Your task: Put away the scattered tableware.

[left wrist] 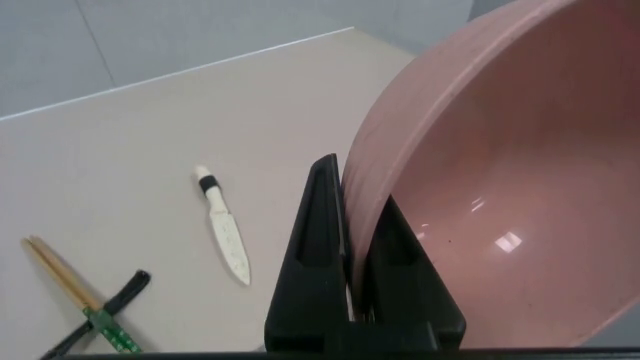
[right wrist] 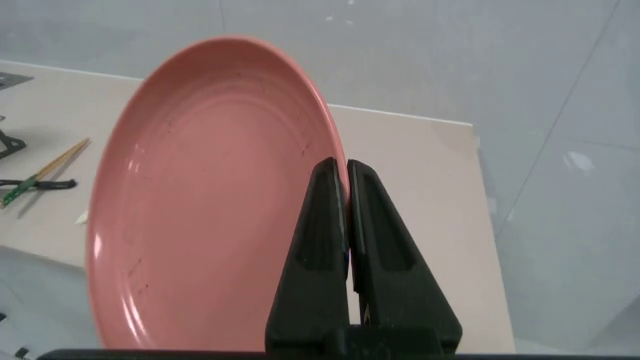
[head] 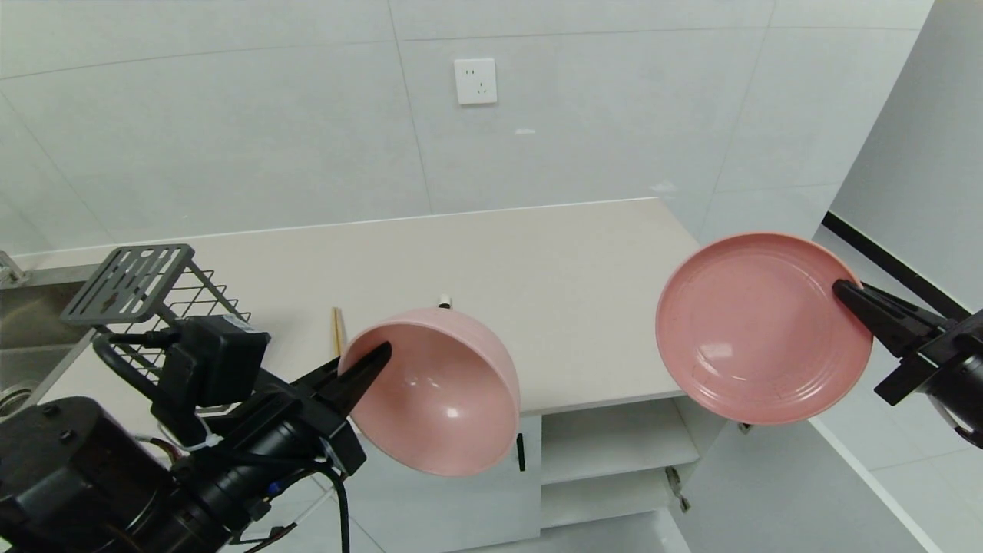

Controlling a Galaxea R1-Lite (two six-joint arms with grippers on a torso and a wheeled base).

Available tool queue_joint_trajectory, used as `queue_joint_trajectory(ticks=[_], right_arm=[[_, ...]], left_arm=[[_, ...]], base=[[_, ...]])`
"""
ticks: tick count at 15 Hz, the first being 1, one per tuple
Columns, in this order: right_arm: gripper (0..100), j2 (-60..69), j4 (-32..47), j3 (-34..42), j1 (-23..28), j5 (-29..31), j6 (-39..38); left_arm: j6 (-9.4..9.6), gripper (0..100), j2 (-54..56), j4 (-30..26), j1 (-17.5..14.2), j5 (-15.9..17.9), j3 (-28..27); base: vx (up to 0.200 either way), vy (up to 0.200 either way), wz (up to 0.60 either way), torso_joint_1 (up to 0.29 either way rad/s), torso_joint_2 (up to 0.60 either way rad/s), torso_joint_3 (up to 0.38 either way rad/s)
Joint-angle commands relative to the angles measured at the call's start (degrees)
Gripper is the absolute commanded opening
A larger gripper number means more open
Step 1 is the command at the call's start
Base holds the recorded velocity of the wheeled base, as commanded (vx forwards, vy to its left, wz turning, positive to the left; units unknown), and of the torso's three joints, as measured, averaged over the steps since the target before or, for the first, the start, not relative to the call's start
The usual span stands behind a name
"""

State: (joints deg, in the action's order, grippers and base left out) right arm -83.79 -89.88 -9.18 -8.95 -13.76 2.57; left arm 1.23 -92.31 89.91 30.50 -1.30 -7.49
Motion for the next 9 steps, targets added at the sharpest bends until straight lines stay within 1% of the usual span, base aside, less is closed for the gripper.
queue_joint_trajectory(ticks=[1,6,9], right_arm=[[0,0.0,-0.1,-0.4,0.0,0.0,0.0],[0,-0.1,-0.1,-0.7,0.0,0.0,0.1],[0,-0.1,-0.1,-0.8,0.0,0.0,0.1]], left_arm=[[0.00,0,-0.4,0.1,0.0,0.0,0.1],[0.09,0,-0.4,0.1,0.0,0.0,0.5],[0.09,0,-0.4,0.1,0.0,0.0,0.5]], base=[[0.000,0.000,0.00,0.000,0.00,0.000],[0.000,0.000,0.00,0.000,0.00,0.000],[0.000,0.000,0.00,-0.142,0.28,0.136]])
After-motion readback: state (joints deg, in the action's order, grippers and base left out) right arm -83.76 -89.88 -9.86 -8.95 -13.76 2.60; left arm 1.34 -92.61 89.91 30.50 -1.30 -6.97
